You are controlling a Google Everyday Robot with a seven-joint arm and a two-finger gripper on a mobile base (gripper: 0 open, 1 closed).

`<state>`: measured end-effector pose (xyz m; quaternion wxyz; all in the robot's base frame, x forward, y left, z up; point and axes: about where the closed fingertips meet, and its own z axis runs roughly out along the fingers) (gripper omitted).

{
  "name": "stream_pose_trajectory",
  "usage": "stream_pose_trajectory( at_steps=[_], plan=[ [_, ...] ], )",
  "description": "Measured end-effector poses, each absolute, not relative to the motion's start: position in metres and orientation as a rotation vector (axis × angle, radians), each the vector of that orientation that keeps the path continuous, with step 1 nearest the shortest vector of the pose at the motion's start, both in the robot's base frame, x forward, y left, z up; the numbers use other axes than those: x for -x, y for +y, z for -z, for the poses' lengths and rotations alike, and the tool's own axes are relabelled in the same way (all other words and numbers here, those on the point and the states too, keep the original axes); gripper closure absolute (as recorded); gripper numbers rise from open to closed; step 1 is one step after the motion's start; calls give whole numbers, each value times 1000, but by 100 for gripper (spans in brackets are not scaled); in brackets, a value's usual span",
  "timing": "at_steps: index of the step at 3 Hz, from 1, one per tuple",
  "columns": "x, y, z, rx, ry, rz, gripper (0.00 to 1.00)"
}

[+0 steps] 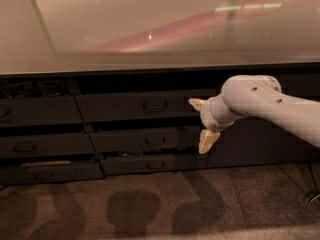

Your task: Open top drawer

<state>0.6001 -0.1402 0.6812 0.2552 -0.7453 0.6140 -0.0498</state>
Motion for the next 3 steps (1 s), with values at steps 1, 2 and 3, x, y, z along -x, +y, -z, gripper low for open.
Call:
stream_pose_trajectory(
  at_steps=[1,2,3],
  plan=[
    [-618,-145,-687,2014,1686,136,0],
    [-632,-149,-692,2005,1703,137,0],
    [-652,-156,-685,1980,1708,30,0]
  ],
)
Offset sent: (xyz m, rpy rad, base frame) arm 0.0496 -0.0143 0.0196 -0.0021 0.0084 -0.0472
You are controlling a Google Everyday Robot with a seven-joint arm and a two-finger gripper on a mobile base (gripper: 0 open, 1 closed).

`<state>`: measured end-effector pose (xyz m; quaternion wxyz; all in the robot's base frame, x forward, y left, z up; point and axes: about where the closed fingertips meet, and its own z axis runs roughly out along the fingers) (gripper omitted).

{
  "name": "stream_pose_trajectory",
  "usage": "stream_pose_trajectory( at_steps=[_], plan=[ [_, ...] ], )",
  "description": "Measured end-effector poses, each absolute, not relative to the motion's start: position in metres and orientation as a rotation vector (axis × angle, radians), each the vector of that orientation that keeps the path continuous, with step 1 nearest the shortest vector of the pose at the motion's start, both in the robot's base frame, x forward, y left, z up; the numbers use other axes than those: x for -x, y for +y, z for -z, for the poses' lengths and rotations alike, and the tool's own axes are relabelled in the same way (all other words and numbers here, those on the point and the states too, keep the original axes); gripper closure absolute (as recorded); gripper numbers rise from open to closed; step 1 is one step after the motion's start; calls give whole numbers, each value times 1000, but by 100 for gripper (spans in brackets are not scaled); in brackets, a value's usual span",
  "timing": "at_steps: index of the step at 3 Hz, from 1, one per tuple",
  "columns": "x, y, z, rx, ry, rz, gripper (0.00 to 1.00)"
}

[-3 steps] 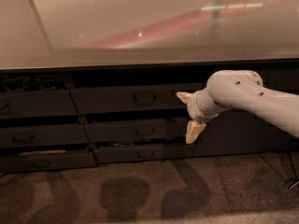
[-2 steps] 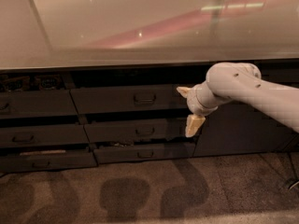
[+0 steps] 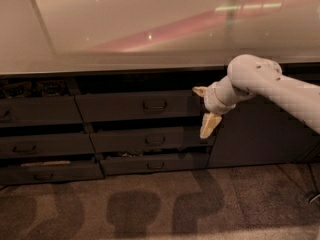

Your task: Open top drawer

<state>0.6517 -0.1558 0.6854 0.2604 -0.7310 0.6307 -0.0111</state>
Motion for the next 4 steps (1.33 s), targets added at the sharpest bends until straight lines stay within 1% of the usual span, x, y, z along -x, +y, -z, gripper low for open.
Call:
stream_pose_trajectory(
  at_steps=[1,2,3,4],
  plan=[
    [-680,-157,-717,1917,1676,58,0],
    [-680,-157,-717,1917,1676,58,0],
    [-697,-160,-710,1929,1713,54,0],
    [-719,-176,-687,1924,1784,2,0]
  ],
)
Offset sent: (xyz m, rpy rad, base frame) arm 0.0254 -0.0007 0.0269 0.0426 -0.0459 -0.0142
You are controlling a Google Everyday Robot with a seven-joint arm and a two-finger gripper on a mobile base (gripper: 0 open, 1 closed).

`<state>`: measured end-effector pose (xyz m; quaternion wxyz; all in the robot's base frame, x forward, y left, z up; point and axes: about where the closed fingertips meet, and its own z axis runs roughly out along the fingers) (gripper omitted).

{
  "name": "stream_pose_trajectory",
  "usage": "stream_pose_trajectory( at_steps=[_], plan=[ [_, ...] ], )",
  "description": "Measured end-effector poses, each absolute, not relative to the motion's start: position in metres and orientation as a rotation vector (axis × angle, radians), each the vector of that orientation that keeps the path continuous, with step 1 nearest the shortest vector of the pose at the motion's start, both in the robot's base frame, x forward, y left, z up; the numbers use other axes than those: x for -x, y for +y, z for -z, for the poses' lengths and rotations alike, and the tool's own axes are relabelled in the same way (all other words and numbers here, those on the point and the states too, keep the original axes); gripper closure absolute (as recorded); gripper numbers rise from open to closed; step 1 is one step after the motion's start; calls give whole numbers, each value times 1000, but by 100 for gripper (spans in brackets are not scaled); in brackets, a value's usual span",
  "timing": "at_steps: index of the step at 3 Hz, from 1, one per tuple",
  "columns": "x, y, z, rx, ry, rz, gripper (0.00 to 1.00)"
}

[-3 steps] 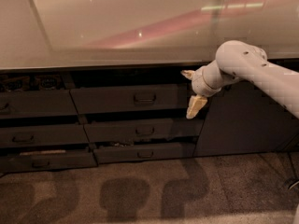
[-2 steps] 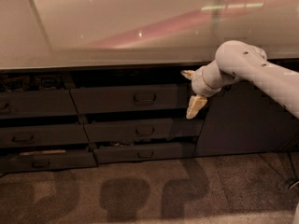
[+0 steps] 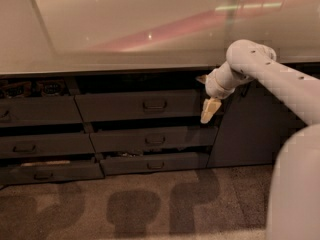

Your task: Open top drawer

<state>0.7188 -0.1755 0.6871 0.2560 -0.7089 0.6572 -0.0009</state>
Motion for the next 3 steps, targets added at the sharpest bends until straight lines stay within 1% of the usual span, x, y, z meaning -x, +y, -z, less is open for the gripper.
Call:
stream_pose_trajectory(
  at_steps=[1,2,3],
  plan=[
    [-740,-185,-700,1882,1777,39,0],
    [-739,-185,-699,1882,1777,38,0],
    [-742,-184,-673,1904,1809,-13,0]
  ],
)
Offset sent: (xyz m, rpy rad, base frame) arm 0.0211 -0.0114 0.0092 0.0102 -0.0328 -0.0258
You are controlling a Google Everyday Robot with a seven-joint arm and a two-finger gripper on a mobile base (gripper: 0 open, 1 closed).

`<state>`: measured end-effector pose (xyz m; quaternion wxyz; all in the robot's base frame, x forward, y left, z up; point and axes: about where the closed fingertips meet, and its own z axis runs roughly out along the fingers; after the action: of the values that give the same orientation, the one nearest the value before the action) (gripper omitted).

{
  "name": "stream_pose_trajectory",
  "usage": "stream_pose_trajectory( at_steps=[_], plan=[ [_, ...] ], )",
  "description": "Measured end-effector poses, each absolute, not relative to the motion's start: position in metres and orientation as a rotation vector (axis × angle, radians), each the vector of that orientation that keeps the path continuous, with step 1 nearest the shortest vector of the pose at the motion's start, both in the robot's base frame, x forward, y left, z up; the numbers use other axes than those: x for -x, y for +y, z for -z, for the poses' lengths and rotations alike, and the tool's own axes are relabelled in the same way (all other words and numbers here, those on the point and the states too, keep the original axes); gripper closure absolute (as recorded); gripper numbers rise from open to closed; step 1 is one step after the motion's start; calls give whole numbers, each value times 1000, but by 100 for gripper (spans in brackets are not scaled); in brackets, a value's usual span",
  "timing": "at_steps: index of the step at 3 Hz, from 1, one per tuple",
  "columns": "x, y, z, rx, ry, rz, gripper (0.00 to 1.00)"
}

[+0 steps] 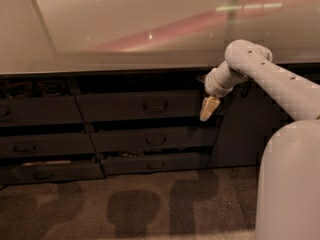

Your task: Open top drawer

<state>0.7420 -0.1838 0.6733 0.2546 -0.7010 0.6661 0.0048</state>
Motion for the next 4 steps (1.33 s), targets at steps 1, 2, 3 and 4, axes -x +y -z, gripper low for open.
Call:
stream_pose_trajectory(
  at_steps=[1,2,3,4],
  plan=[
    [-732,-180,-643,1946,1833,-63,0],
    [-732,-180,-643,1946,1833,-64,0],
    [-732,-180,-642,1947,1833,-65,19],
    [-730,-180,-638,1948,1833,-74,41]
  ],
)
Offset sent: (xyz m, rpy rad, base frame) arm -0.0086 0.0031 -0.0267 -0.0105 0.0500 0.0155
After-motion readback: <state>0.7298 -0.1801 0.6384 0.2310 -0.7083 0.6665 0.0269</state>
